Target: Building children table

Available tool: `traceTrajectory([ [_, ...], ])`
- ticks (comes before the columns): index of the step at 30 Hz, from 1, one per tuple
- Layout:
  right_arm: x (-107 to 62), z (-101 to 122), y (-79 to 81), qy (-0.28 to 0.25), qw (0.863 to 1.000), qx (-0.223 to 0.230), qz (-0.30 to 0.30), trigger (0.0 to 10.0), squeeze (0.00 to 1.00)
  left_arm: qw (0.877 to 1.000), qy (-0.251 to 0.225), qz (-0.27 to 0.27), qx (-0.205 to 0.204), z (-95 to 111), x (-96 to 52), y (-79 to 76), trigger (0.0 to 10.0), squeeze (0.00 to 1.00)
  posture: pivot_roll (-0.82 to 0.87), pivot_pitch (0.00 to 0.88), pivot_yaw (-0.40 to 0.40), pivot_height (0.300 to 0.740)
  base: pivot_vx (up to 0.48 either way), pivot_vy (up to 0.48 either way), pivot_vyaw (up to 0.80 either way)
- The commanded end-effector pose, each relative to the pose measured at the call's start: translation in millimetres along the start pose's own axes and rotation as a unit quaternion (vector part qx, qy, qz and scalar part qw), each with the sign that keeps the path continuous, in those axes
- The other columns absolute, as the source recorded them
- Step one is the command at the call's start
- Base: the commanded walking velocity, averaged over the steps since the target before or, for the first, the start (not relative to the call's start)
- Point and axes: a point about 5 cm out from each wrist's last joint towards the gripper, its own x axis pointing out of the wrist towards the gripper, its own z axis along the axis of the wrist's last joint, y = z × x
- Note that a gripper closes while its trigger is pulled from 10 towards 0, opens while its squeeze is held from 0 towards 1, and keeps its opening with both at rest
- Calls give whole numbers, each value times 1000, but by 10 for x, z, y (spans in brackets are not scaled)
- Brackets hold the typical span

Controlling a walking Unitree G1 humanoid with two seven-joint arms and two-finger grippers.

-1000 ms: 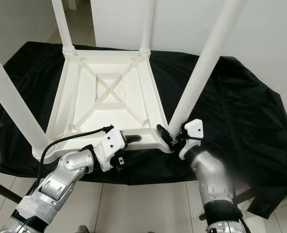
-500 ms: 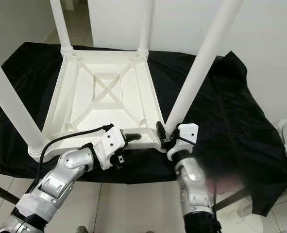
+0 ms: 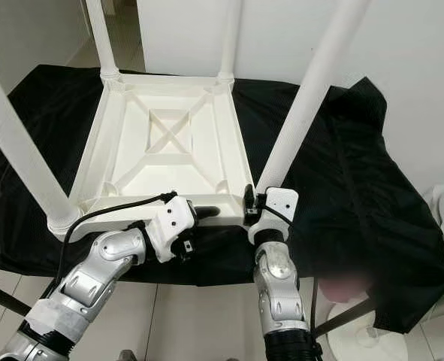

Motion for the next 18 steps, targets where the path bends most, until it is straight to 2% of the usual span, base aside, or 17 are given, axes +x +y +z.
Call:
traceTrajectory([
  [1,-54,-62,34,10,1000,17,-5,10000,1000,1000,5,-26,-5,-30,16,-41,10000,0,-37,57,-35,740,0,0,0],
  [8,-51,-9,46,-3,1000,-1,8,10000,1000,1000,6,-23,-4,-34,10,-33,10000,0,-34,57,-40,740,0,0,0],
  [9,-59,8,41,-9,1000,-7,11,10000,0,1000,7,-23,-4,-36,8,-36,10000,0,-32,57,-40,740,0,0,0],
  [16,-168,65,2,-33,998,-14,45,10000,0,1000,17,-17,-6,-81,-29,-36,10000,0,-28,61,-46,740,0,0,0],
  [17,-265,103,-31,-49,997,-8,66,10000,0,1000,28,-11,-5,-128,-74,-8,10000,0,-29,64,-46,740,0,0,0],
  [18,-265,103,-31,-49,997,-8,66,10000,0,1000,28,-11,-5,-128,-74,-8,10000,0,-29,64,-46,740,0,0,0],
])
